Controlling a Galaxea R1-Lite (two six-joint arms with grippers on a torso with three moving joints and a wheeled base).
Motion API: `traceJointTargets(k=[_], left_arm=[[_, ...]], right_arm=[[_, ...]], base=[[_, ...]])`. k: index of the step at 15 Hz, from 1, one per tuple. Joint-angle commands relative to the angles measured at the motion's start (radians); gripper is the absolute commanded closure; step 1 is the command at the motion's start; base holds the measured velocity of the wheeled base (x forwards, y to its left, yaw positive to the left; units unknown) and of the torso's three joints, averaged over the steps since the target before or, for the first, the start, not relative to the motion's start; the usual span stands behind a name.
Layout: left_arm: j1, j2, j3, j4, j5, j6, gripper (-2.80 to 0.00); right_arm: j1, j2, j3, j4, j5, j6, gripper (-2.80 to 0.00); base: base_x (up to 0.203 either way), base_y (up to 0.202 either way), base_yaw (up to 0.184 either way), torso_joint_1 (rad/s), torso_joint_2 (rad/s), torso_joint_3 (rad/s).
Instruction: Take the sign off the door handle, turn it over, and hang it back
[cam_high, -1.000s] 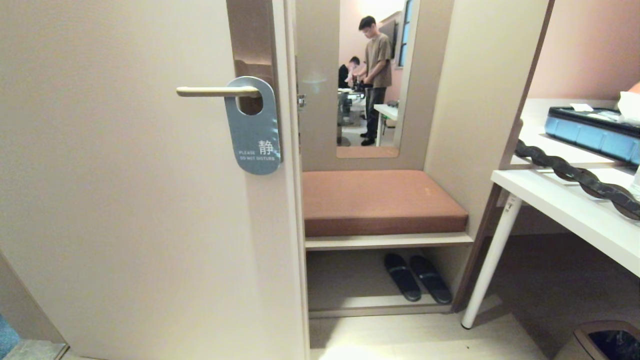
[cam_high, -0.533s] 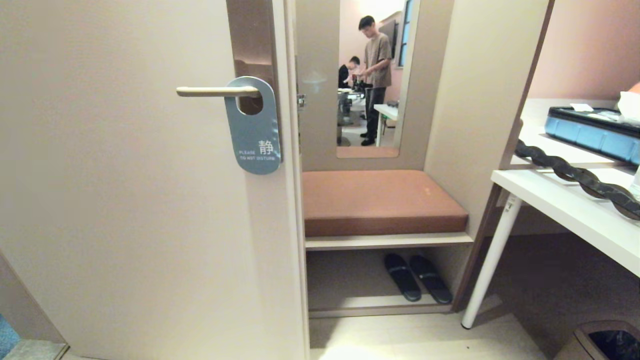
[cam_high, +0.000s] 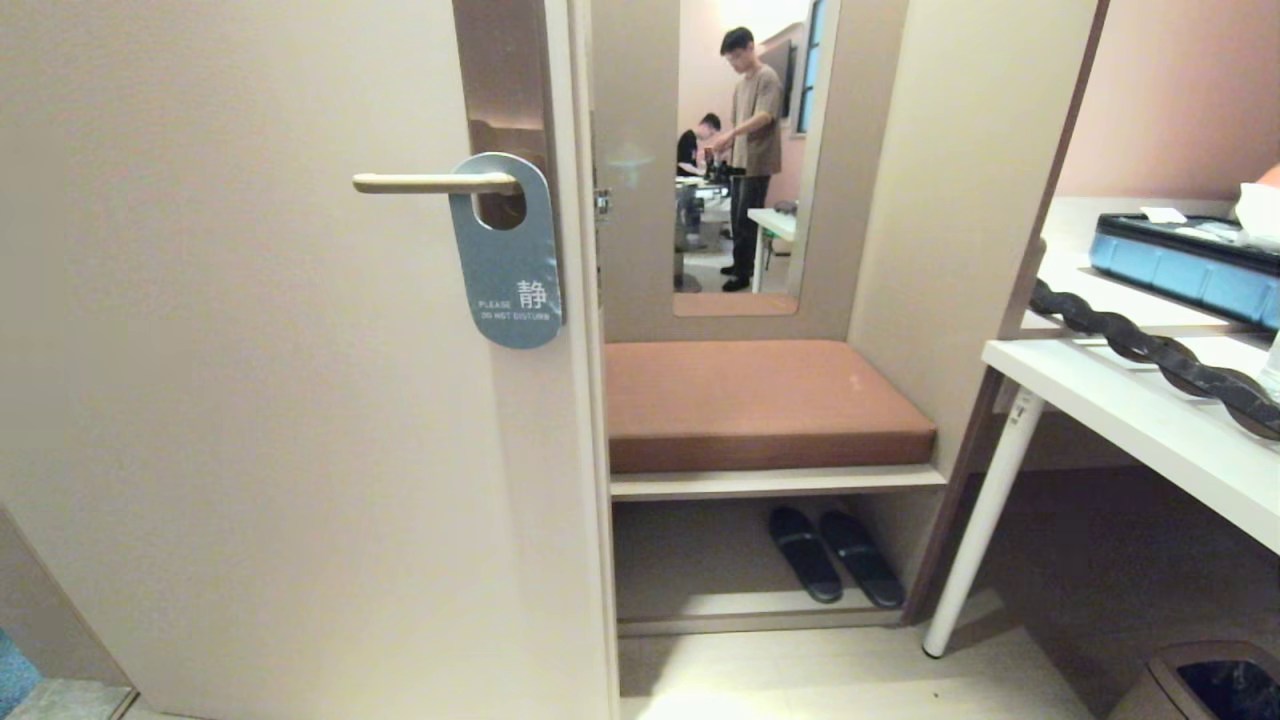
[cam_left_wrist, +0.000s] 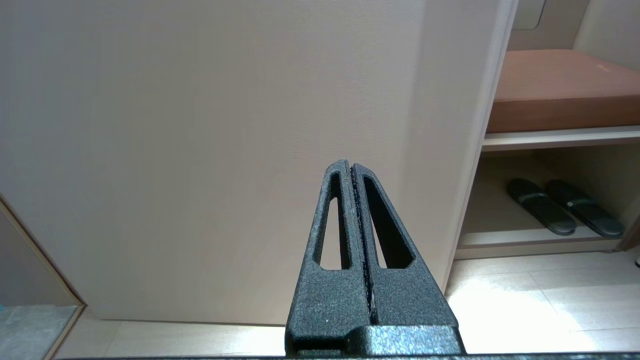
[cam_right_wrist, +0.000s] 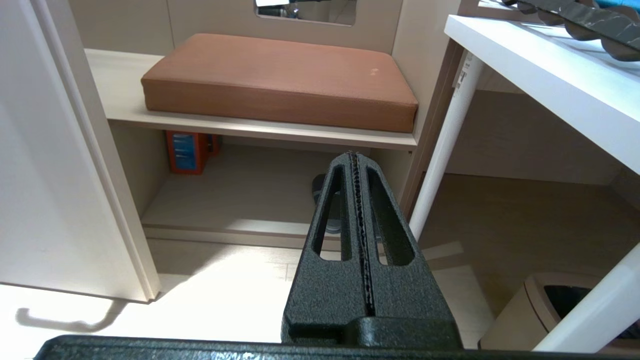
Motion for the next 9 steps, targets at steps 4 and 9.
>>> traceJointTargets(k=[4, 9], left_arm=[[0.000, 0.000, 0.000, 0.000, 0.000, 0.000, 0.00], [0.000, 0.000, 0.000, 0.000, 0.000, 0.000, 0.00]], right_arm=[[0.000, 0.000, 0.000, 0.001, 0.001, -0.001, 0.00], [0.000, 0.000, 0.000, 0.001, -0.001, -0.001, 0.00]], base=[[0.000, 0.000, 0.000, 0.000, 0.00, 0.000], [0.000, 0.000, 0.000, 0.000, 0.00, 0.000]])
